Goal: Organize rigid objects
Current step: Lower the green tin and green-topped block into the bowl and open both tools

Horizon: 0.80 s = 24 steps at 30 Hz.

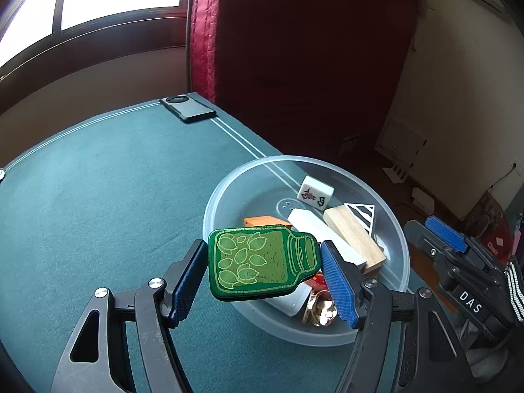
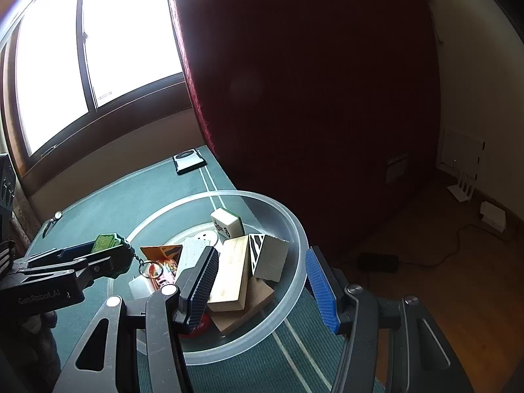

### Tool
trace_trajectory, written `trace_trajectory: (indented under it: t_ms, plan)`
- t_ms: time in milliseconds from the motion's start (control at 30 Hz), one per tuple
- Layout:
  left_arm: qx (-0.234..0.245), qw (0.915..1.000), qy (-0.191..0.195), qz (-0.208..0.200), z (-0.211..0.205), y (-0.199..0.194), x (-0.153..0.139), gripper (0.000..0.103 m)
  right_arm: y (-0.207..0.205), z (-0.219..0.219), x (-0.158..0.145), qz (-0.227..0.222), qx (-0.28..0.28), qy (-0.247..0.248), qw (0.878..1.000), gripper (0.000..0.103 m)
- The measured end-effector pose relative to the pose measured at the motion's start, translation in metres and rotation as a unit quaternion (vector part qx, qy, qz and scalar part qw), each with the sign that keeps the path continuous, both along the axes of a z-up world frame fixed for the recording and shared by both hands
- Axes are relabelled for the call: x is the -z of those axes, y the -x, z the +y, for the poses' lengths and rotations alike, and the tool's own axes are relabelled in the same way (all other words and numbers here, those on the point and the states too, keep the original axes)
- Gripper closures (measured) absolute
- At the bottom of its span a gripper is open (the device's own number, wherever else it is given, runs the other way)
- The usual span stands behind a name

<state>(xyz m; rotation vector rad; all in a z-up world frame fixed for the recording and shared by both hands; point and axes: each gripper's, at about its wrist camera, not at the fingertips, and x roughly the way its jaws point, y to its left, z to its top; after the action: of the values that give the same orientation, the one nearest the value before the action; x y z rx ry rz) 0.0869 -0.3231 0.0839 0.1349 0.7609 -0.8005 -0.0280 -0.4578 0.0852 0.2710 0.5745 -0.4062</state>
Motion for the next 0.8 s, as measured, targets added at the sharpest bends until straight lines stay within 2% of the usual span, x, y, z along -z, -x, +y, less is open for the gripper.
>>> trace_trajectory:
  t_ms: [200, 267, 367, 800]
  plan:
    - [0.014, 0.9998, 0.010, 0.007, -0.015, -0.004, 0.007, 0.032, 0.000, -0.001, 0.002, 0.001, -0.004, -0.003, 1.000, 0.044]
    - [0.009, 0.9999, 0.007, 0.012, -0.013, -0.006, 0.010, 0.032, 0.000, -0.002, 0.003, 0.002, -0.004, -0.004, 1.000, 0.043]
    - [0.005, 0.9999, 0.006, 0.013, -0.007, -0.006, 0.012, 0.032, -0.001, -0.001, 0.005, 0.003, -0.004, -0.005, 1.000, 0.037]
    - [-0.009, 0.9998, -0.001, 0.017, 0.004, -0.005, 0.022, 0.032, 0.000, 0.005, 0.005, 0.007, -0.012, -0.002, 1.000, 0.035]
